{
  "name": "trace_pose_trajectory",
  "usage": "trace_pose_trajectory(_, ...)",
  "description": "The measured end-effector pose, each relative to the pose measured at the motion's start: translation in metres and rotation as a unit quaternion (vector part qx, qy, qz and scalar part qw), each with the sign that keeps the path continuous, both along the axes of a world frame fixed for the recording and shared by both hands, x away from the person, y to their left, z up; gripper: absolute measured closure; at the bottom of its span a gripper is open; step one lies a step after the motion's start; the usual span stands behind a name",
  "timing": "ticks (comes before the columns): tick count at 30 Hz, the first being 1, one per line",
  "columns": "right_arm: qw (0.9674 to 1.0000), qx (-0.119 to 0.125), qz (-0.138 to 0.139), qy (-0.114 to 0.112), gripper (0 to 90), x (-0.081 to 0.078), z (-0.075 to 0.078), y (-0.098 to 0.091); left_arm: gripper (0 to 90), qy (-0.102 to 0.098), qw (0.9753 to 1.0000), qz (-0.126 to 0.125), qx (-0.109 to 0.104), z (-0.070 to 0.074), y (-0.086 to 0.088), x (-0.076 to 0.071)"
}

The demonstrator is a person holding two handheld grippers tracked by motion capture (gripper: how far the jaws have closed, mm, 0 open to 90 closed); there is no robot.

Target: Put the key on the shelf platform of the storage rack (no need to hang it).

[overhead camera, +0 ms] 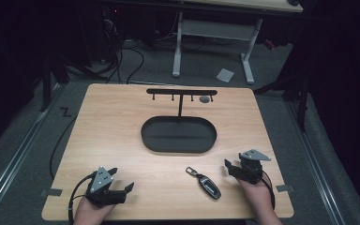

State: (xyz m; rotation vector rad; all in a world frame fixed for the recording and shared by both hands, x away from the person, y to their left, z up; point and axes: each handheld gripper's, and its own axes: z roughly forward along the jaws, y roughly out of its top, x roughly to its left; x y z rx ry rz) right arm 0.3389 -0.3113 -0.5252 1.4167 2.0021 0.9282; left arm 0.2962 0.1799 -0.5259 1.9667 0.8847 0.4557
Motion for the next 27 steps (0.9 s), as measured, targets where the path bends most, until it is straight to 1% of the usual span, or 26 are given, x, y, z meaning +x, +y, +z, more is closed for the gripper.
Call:
trace_pose_trajectory(3, 1.0000, 0.001, -0.002, 0.001, 31.6, 0.000, -0.001, -0.001, 16.2, 0.000, 1.0000, 0.000, -0.002, 0.000, -0.001, 0.001)
trace_pose_trajectory(6, 1.0000, 0.004, -0.003, 0.004, 31.6, -0.001, -0.002, -0.003, 16.2, 0.002, 1.0000, -0.004, 0.001, 0.000, -0.002, 0.002)
trace_pose_trajectory(12, 1.0000, 0.004, -0.001, 0.002, 31.6, -0.001, -0.002, -0.006, 16.2, 0.000, 1.0000, -0.003, 0.000, 0.000, -0.002, 0.002)
trace_pose_trajectory(13, 1.0000, 0.000, 0.003, -0.001, 30.6, -0.001, -0.001, -0.006, 16.2, 0.000, 1.0000, -0.003, 0.000, 0.000, -0.002, 0.002)
trace_pose_trajectory(15, 1.0000, 0.001, 0.005, -0.002, 30.7, -0.001, 0.000, -0.006, 16.2, -0.002, 1.0000, -0.002, 0.000, 0.001, -0.001, 0.001)
trace_pose_trajectory(17, 0.9998, -0.003, 0.016, -0.006, 30.7, -0.002, 0.001, -0.004, 16.2, -0.002, 1.0000, -0.001, 0.000, 0.001, 0.000, 0.001)
trace_pose_trajectory(20, 0.9997, -0.004, 0.023, -0.008, 29.5, -0.003, 0.001, -0.002, 16.2, -0.003, 1.0000, 0.000, 0.000, 0.001, 0.000, 0.001)
trace_pose_trajectory(23, 0.9995, 0.005, 0.031, 0.001, 26.9, -0.001, 0.002, 0.000, 16.2, -0.001, 1.0000, 0.006, -0.001, 0.001, 0.001, 0.000)
trace_pose_trajectory(24, 0.9994, 0.001, 0.035, 0.005, 26.8, 0.001, 0.002, 0.001, 16.2, -0.002, 1.0000, 0.007, -0.001, 0.001, 0.002, -0.001)
trace_pose_trajectory(25, 0.9990, -0.010, 0.040, 0.019, 25.0, 0.004, 0.003, 0.004, 16.2, -0.003, 0.9999, 0.010, -0.003, 0.001, 0.004, -0.001)
trace_pose_trajectory(26, 0.9987, -0.017, 0.042, 0.023, 24.2, 0.004, 0.004, 0.005, 16.2, -0.003, 0.9999, 0.011, -0.005, 0.001, 0.005, -0.001)
trace_pose_trajectory(27, 0.9987, -0.017, 0.042, 0.023, 24.2, 0.004, 0.004, 0.005, 16.2, -0.003, 0.9999, 0.011, -0.005, 0.001, 0.005, -0.001)
